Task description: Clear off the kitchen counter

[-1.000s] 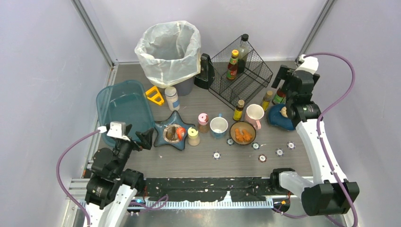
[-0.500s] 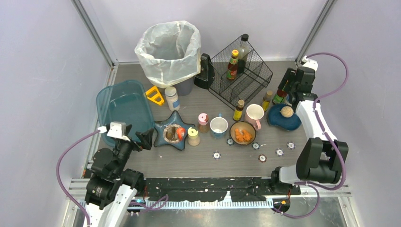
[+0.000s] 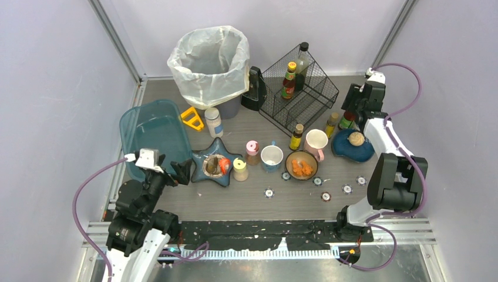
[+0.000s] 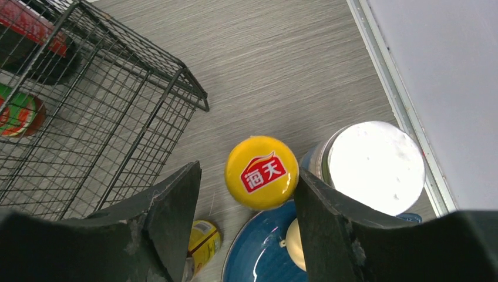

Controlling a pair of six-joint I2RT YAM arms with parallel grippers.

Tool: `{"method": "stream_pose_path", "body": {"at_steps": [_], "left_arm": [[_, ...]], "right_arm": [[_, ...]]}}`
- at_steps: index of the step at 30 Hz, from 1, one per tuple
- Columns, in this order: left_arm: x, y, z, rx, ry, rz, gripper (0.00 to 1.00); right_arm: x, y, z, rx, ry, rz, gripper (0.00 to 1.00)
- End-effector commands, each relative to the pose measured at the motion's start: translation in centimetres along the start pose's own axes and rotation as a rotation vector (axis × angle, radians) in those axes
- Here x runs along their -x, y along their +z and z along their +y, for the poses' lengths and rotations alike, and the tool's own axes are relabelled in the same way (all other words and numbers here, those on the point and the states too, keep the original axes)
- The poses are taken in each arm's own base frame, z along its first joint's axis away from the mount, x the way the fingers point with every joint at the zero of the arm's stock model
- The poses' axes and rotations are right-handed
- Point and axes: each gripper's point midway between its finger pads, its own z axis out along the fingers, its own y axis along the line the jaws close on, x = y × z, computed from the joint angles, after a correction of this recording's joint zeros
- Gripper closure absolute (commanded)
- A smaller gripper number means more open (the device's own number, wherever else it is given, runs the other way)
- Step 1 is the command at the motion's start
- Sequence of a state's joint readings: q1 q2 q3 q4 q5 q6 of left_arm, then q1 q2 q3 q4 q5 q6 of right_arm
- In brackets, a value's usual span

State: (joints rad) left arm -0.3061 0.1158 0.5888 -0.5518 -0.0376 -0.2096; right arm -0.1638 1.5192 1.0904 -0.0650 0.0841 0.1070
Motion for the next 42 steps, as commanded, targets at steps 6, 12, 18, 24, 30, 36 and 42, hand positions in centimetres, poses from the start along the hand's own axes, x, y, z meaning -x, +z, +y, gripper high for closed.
{"method": "stream_pose_path", "body": {"at_steps": [6,12,18,24,30,36,42], "left_arm": [[1.2,0.0,-0.2,-0.001,-0.003,-0.019,0.01],[1.1,0.1,-0.2,-0.001,-0.004,-0.014,0.01],[1.1,0.2,-0.2,-0.003,-0.002,-0.01,0.01],[1.0,0.3,-0.2,0.0,-0.002,-0.003,0.01],[0.8,0.4,-0.2,-0.002,-0.002,0.006,0.01],[0.7,0.6,-0.2,-0.001,-0.001,0.017,0.01],[0.5,0.7,-0.1,0.008,0.001,0.025,0.01]], "right_arm": [[3.2,1.8,0.0,0.007,-0.029,-0.092,0.48],[4.3,0.6,0.2,0.019,-0.034,-0.122,0.73],[7.5,-2.8,0.3,0.021,-0.005,-0.218,0.92],[11.4,-7.6,0.6,0.005,0.004,-0.321,0.95],[15.6,-12.9,2.1,0.017,-0.007,-0.44,0.94],[20.1,-17.9,8.5,0.224,-0.091,-0.529,0.95],[21.2,-20.5,16.4,0.556,-0.193,-0.553,0.94]]}}
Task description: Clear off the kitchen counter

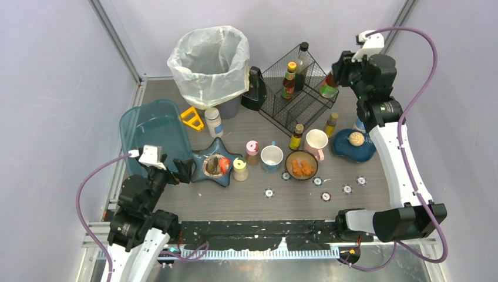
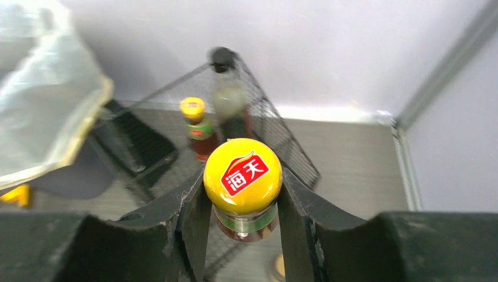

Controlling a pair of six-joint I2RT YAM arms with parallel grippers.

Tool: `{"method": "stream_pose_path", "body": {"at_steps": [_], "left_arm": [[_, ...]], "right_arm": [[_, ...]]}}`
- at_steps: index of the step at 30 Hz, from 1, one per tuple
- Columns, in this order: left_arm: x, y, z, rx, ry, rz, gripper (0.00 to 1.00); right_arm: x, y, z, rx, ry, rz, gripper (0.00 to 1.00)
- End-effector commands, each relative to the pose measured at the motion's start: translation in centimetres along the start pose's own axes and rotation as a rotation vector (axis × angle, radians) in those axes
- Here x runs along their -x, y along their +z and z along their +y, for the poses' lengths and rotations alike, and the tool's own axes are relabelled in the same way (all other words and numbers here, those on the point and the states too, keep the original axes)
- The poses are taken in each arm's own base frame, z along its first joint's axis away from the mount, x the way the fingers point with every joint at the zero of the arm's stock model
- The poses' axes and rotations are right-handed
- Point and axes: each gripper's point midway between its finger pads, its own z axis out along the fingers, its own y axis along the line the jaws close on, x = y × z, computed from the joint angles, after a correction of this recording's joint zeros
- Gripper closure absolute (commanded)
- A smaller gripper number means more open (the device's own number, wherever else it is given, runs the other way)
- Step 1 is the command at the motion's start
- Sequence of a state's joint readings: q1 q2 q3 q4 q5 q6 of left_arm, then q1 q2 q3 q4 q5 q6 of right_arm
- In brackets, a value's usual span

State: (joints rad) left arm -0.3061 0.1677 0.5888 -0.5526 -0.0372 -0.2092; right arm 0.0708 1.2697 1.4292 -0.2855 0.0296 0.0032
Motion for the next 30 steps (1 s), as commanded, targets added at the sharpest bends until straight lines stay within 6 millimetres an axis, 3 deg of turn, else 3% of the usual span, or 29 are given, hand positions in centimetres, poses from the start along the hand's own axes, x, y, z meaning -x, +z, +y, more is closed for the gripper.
{"method": "stream_pose_path", "body": {"at_steps": [1,7,8,13,14,19,27,30], "left_arm": [[1.3,-0.1,-0.1,0.0,-0.001,-0.022,0.01],[1.0,0.2,-0.2,-0.001,0.002,-0.002,0.01],[0.9,0.3,-0.1,0.003,0.003,0.003,0.01],[0.8,0.4,0.1,0.015,0.008,0.011,0.01],[0.8,0.5,0.1,0.016,0.008,0.012,0.01],[0.6,0.7,0.2,0.022,0.012,0.027,0.01],[0.4,0.9,0.4,0.032,0.018,0.037,0.01],[0.4,1.0,0.4,0.032,0.019,0.039,0.01]], "right_arm": [[8.5,-1.3,6.0,0.268,-0.035,-0.236,0.94],[9.2,0.3,12.5,0.505,-0.056,-0.251,0.95],[10.1,0.2,12.9,0.517,-0.062,-0.27,0.95],[10.1,2.6,15.5,0.568,-0.087,-0.277,0.95],[10.7,2.7,15.7,0.573,-0.089,-0.295,0.95],[9.6,5.9,17.0,0.587,-0.086,-0.284,0.95],[9.7,9.4,17.6,0.57,-0.082,-0.329,0.95],[8.8,11.0,17.5,0.548,-0.093,-0.315,0.95]]}}
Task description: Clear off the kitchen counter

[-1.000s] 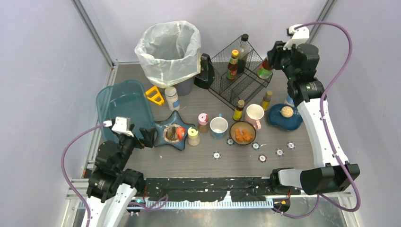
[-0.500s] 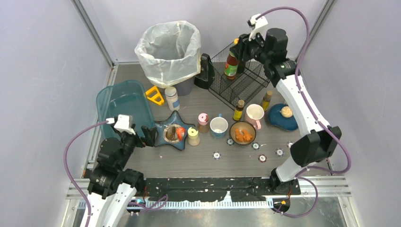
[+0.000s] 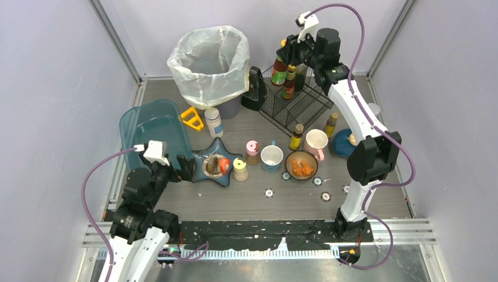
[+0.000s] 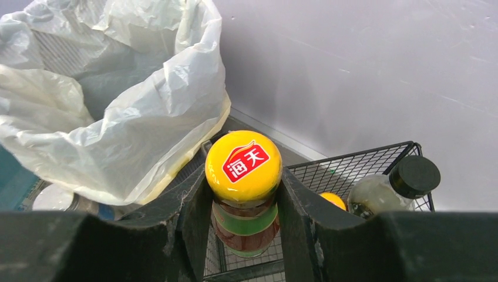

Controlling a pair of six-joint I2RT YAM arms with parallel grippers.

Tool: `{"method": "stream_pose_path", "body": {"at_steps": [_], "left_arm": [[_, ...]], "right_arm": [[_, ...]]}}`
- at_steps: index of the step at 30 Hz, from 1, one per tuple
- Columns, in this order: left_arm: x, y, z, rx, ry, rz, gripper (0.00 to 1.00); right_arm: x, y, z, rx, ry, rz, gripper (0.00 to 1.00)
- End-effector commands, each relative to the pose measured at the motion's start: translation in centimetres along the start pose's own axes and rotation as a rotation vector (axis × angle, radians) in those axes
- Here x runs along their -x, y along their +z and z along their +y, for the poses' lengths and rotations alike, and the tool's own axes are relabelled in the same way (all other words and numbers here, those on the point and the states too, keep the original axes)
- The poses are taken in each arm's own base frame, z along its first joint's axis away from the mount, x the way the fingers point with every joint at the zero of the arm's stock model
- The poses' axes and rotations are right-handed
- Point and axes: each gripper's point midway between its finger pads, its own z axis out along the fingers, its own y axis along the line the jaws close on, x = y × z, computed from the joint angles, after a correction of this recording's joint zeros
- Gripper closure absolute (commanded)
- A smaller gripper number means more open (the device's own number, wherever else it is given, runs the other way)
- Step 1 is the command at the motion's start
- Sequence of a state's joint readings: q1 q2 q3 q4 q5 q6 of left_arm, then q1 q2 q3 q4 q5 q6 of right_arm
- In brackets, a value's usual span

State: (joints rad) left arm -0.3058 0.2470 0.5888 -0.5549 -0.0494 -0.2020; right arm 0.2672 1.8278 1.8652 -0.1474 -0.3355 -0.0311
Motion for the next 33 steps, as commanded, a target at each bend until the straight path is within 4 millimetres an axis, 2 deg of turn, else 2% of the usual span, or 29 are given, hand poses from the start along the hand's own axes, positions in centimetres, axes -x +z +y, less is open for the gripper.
{"method": "stream_pose_path", "body": {"at_steps": [1,6,8,9,10,11,12,15,20,24,27,32,33], "left_arm": [[1.7,-0.3,0.0,0.007,0.006,-0.038,0.01],[1.7,-0.3,0.0,0.007,0.006,-0.039,0.01],[1.7,-0.2,-0.1,0.002,0.006,-0.037,0.01],[1.7,-0.2,-0.1,0.0,0.007,-0.036,0.01],[1.7,-0.2,-0.1,0.0,0.007,-0.033,0.01],[1.7,-0.1,-0.1,-0.001,0.006,-0.033,0.01],[1.6,-0.1,-0.2,-0.002,0.007,-0.031,0.01],[1.7,-0.1,-0.2,-0.004,0.007,-0.033,0.01],[1.7,-0.1,-0.1,-0.003,0.007,-0.034,0.01],[1.7,-0.1,-0.1,0.0,0.007,-0.034,0.01],[1.6,-0.1,-0.1,0.001,0.007,-0.033,0.01],[1.7,-0.1,-0.1,-0.001,0.008,-0.034,0.01],[1.7,-0.1,-0.1,-0.002,0.007,-0.034,0.01]], "right_arm": [[9.4,-0.8,-0.2,-0.028,-0.119,-0.277,0.95],[6.4,0.5,-1.3,-0.056,-0.137,-0.233,0.95],[3.7,1.0,-1.5,-0.062,-0.132,-0.198,0.95],[3.5,0.7,-1.5,-0.066,-0.133,-0.203,0.95],[2.1,0.9,-1.6,-0.068,-0.131,-0.197,0.95],[2.1,0.5,-1.6,-0.07,-0.133,-0.208,0.95],[0.8,0.6,-1.6,-0.072,-0.131,-0.204,0.95],[-0.7,0.4,-1.6,-0.073,-0.129,-0.207,0.95],[-4.1,1.4,-1.9,-0.071,-0.13,-0.155,0.95],[-5.6,2.0,-2.8,-0.104,-0.133,-0.124,0.94],[-6.3,2.4,-3.2,-0.116,-0.133,-0.096,0.89],[-6.1,3.0,-3.3,-0.105,-0.138,-0.077,0.82],[-5.9,3.1,-3.3,-0.102,-0.138,-0.075,0.78]]}}
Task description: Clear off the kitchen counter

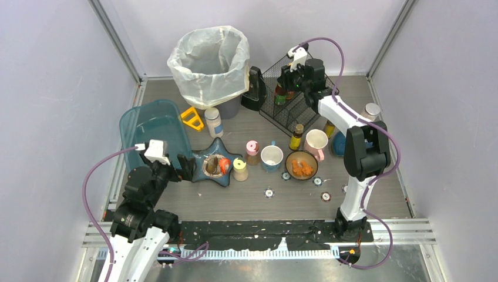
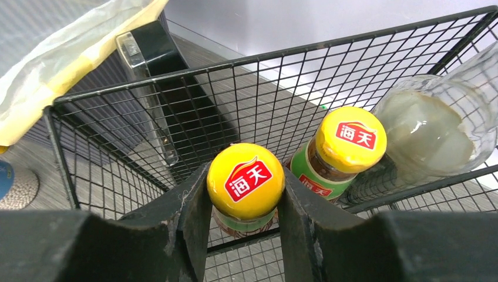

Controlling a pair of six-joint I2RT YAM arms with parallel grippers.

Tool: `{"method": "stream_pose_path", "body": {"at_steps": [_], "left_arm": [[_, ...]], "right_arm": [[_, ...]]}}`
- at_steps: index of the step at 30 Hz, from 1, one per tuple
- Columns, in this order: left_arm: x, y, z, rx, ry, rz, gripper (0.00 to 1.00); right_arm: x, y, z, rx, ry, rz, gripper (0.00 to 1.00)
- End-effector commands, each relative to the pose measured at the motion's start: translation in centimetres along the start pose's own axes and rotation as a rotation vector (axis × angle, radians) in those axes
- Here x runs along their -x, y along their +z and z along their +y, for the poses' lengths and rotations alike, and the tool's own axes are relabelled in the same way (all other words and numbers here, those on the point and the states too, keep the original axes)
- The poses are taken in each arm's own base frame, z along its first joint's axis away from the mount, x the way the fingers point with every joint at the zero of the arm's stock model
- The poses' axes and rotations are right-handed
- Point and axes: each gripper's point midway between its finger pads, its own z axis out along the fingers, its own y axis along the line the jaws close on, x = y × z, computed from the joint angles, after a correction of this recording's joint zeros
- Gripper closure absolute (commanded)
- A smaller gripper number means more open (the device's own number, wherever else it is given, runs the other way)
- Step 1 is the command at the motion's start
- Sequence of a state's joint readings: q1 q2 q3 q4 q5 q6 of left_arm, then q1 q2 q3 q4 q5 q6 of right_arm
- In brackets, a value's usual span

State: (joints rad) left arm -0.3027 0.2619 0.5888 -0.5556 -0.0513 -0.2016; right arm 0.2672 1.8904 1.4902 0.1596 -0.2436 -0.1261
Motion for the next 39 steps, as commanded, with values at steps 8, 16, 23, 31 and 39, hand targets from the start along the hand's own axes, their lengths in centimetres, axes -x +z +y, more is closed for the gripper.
{"method": "stream_pose_path", "body": {"at_steps": [8,16,23,31,39], "left_arm": [[1.9,-0.5,-0.3,-0.012,0.006,-0.051,0.01],[2.0,-0.6,-0.4,-0.017,0.002,-0.058,0.01],[2.1,0.0,0.1,0.026,-0.021,-0.016,0.01],[3.0,3.3,-2.1,-0.004,-0.157,0.151,0.01],[2.6,9.9,-4.3,0.038,-0.161,0.185,0.01]], "right_arm": [[9.4,-0.8,-0.8,-0.017,-0.062,-0.188,0.5],[11.9,-5.1,0.1,-0.02,-0.031,-0.192,0.25],[11.9,-12.6,0.5,-0.112,0.066,-0.185,0.09],[7.5,-20.6,2.5,-0.15,0.184,-0.188,0.0],[4.6,-26.2,3.9,-0.18,0.356,-0.361,0.03]]}}
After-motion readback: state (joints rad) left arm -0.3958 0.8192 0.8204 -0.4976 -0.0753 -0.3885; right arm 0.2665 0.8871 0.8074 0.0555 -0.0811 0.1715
